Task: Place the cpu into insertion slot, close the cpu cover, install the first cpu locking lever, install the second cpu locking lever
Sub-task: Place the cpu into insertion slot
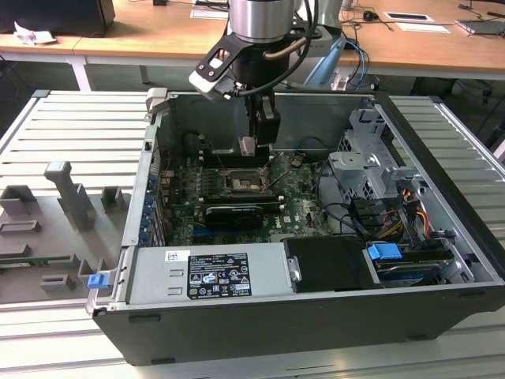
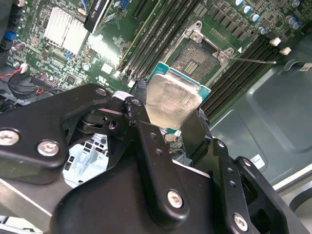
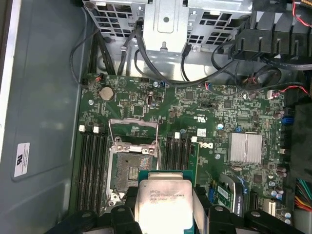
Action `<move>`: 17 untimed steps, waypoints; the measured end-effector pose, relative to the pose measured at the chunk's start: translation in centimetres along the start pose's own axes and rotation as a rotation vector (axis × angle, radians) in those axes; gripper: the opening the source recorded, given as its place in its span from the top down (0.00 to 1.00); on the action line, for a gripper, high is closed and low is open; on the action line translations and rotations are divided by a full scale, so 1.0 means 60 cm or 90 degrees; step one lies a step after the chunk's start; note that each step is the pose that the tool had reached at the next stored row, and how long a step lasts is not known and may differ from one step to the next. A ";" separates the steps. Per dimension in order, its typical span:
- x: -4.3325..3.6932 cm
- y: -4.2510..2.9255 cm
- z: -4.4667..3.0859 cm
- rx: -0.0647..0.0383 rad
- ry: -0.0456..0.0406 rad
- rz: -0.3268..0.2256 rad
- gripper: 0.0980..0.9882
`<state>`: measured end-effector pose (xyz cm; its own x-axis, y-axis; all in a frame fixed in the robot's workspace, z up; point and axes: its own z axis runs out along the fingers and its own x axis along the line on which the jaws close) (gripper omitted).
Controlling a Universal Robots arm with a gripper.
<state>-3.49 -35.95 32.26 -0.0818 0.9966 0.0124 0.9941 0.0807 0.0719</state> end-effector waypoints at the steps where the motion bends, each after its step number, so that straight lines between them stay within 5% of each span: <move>1: 0.000 0.000 0.001 0.000 0.0000 0.000 0.52; 17: 0.000 -0.001 0.014 0.000 -0.0001 0.000 0.52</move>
<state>-3.49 -35.95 31.44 -0.0818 0.9966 0.0123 0.9941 0.0807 0.0719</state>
